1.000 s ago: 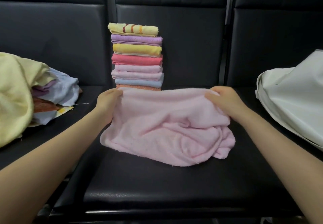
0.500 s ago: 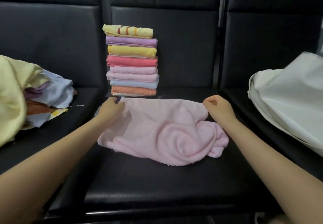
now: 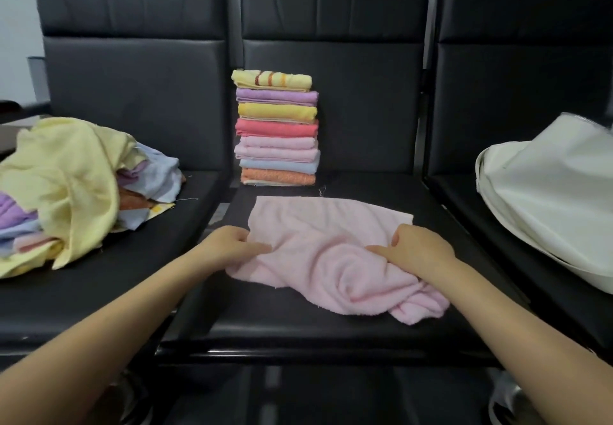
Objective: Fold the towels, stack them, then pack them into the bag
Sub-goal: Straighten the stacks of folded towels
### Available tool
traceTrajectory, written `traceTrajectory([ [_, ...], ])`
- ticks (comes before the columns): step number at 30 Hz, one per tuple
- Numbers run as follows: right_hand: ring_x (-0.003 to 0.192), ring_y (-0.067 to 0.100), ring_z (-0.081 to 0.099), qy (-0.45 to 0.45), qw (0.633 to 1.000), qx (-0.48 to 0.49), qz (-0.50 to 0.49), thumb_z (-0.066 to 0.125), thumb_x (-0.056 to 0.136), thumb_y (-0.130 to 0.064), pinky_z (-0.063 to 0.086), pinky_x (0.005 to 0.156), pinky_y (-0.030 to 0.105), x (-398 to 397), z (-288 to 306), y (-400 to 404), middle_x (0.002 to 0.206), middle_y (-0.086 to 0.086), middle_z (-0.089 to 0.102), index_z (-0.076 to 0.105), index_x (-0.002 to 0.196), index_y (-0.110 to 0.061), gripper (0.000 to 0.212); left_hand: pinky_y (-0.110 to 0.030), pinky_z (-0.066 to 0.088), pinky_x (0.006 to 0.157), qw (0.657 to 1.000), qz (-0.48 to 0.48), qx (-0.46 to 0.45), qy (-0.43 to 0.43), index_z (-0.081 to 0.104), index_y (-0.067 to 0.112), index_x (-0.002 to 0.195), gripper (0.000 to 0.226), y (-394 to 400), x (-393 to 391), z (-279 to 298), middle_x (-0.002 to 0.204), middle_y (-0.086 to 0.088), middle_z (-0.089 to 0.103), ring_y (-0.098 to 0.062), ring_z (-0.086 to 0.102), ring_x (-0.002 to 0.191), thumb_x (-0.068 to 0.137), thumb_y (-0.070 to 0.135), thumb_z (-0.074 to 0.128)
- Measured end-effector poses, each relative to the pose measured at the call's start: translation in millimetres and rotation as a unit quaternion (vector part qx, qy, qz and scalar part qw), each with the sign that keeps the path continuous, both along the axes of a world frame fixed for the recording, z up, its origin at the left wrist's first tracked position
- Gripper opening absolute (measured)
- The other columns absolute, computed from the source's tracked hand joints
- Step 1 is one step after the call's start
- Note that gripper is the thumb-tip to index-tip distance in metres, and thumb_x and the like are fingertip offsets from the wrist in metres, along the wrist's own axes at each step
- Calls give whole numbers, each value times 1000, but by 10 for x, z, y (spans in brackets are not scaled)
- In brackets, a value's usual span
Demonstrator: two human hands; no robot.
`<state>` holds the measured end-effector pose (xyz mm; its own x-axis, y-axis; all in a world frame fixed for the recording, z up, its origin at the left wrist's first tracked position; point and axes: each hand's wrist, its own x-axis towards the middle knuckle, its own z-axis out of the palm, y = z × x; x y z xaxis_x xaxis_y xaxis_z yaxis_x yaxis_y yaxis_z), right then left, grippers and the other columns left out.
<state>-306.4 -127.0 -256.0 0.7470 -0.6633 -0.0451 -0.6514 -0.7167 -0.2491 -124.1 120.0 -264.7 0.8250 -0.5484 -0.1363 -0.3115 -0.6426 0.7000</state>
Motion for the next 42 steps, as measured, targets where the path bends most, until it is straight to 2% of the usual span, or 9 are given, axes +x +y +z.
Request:
traceTrajectory([
  [8,66,14,50,-228,948,211,75,62,90,-23,38,62,26,103,61,-73,73,0,54,53,76,-17,18,-42,50,90,972,3,-219,84,63,12,107,28,-144,13,64,104,-3,68,-19,63,97,94,33,53],
  [14,62,13,47,-277,922,269,36,62,89,-17,36,53,24,312,144,-197,73,1,55,61,83,-9,10,-37,49,85,907,101,-358,197,62,18,90,14,-544,210,220,96,-7,66,-21,62,89,94,30,56],
  [18,62,15,54,-454,825,329,-75,56,93,-14,41,49,22,541,227,-364,73,2,59,60,90,-12,5,-30,51,77,840,119,-469,246,65,14,103,15,-691,395,259,99,-3,69,-17,65,91,93,21,58],
  [21,87,15,66,-478,784,388,-78,56,94,-16,56,68,26,642,200,-506,99,2,67,61,112,-18,19,-31,52,77,859,80,-462,205,63,13,117,38,-699,563,171,108,-5,69,-20,65,98,80,16,55],
  [25,113,22,59,-357,855,374,-44,61,92,-22,49,101,40,635,11,-561,126,5,58,55,130,-16,39,-31,48,77,928,110,-314,169,63,11,119,29,-666,678,-38,103,-4,66,-23,61,95,94,23,56],
  [30,81,21,66,-252,914,303,-90,61,93,-35,54,67,29,416,88,-478,94,10,67,63,103,-12,26,-41,53,90,974,117,-170,96,66,5,110,34,-514,592,-83,103,-12,64,-30,64,96,93,34,59],
  [34,68,15,58,-47,980,186,-48,52,89,-61,42,58,26,203,160,-261,81,5,65,62,83,-13,50,-30,44,64,990,91,-103,18,62,3,78,40,-371,242,-27,74,-9,58,-20,51,62,92,40,59],
  [38,61,11,49,-38,974,225,11,62,88,-46,39,58,20,192,108,-24,71,2,54,55,72,-12,39,-23,35,58,996,24,-75,31,55,9,60,41,-272,-62,-24,59,1,52,-12,46,57,86,39,67],
  [42,78,19,53,-210,935,285,36,62,90,-27,41,68,30,126,29,95,86,16,57,58,100,4,33,-26,44,73,986,-44,-152,54,65,-5,83,33,-228,-243,-51,77,-4,65,-12,56,75,90,27,62],
])
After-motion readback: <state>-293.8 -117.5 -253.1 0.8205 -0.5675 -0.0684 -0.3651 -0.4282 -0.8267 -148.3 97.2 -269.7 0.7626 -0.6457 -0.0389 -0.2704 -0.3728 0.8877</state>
